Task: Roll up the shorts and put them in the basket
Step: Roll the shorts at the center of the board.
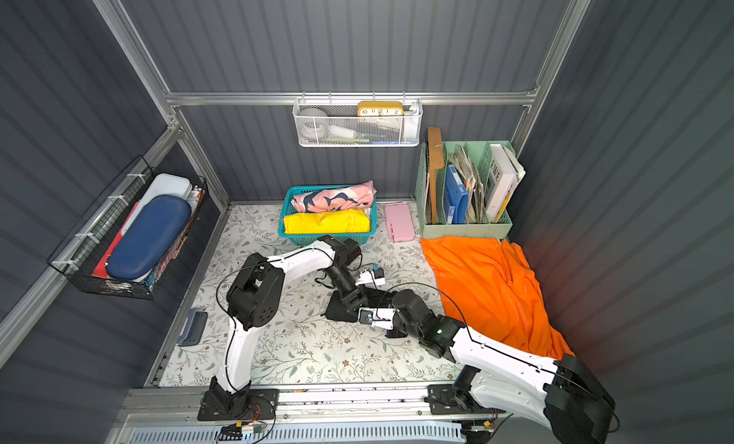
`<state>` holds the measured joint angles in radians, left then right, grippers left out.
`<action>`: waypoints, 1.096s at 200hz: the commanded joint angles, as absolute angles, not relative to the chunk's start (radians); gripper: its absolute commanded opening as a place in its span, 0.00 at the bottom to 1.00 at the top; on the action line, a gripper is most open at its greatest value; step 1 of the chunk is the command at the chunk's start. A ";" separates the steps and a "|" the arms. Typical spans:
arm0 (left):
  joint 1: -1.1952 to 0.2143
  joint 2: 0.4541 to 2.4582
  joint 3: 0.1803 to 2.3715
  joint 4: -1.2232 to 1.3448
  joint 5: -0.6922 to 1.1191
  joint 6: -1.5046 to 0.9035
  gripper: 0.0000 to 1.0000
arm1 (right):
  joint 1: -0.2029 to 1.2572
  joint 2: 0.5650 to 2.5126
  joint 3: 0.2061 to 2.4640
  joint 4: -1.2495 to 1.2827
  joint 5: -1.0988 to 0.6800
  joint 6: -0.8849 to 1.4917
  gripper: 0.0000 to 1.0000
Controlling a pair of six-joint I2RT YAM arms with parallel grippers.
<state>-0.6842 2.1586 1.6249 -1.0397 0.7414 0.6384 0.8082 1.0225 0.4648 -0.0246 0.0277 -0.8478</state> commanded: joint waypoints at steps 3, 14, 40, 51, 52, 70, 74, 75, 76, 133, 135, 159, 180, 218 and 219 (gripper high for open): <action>-0.584 2.001 1.588 -0.945 0.624 0.616 1.00 | 0.782 1.074 0.399 -0.371 0.016 -0.834 0.00; -0.569 1.967 1.573 -0.932 0.630 0.620 1.00 | 0.781 1.092 0.402 -0.373 0.011 -0.835 0.00; -0.542 1.890 1.527 -0.888 0.619 0.612 1.00 | 0.772 1.120 0.416 -0.391 -0.008 -0.835 0.00; -0.532 1.859 1.507 -0.867 0.629 0.615 1.00 | 0.765 1.127 0.422 -0.399 -0.030 -0.829 0.00; -0.531 1.854 1.506 -0.866 0.631 0.616 1.00 | 0.765 1.127 0.422 -0.399 -0.032 -0.830 0.00; -0.528 1.801 1.471 -0.835 0.643 0.626 1.00 | 0.745 1.152 0.445 -0.430 -0.081 -0.818 0.00; -0.528 1.793 1.463 -0.829 0.645 0.627 1.00 | 0.743 1.158 0.450 -0.435 -0.087 -0.816 0.00; -0.528 1.790 1.461 -0.827 0.645 0.627 1.00 | 0.743 1.160 0.450 -0.435 -0.089 -0.815 0.00; -0.528 1.789 1.460 -0.825 0.647 0.628 1.00 | 0.743 1.162 0.451 -0.437 -0.091 -0.816 0.00; -0.528 1.829 1.404 -0.763 0.662 0.614 1.00 | 0.735 1.205 0.472 -0.494 -0.146 -0.836 0.00; -0.528 1.829 1.400 -0.755 0.665 0.613 1.00 | 0.735 1.204 0.472 -0.497 -0.148 -0.839 0.00; -0.507 1.782 1.352 -0.656 0.717 0.595 1.00 | 0.736 1.206 0.480 -0.526 -0.158 -0.846 0.00; -0.463 1.726 1.333 -0.604 0.734 0.577 1.00 | 0.737 1.205 0.500 -0.578 -0.145 -0.848 0.00; -0.389 1.635 1.253 -0.623 0.832 0.631 1.00 | 0.736 1.241 0.509 -0.587 -0.132 -0.829 0.00; -0.389 1.633 1.251 -0.624 0.832 0.632 1.00 | 0.736 1.242 0.510 -0.589 -0.132 -0.828 0.00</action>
<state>-0.5179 1.8061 1.2320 -0.6865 0.7685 0.6132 0.7605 1.1549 0.6300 0.0071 -0.2329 -0.8509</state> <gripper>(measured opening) 0.997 0.086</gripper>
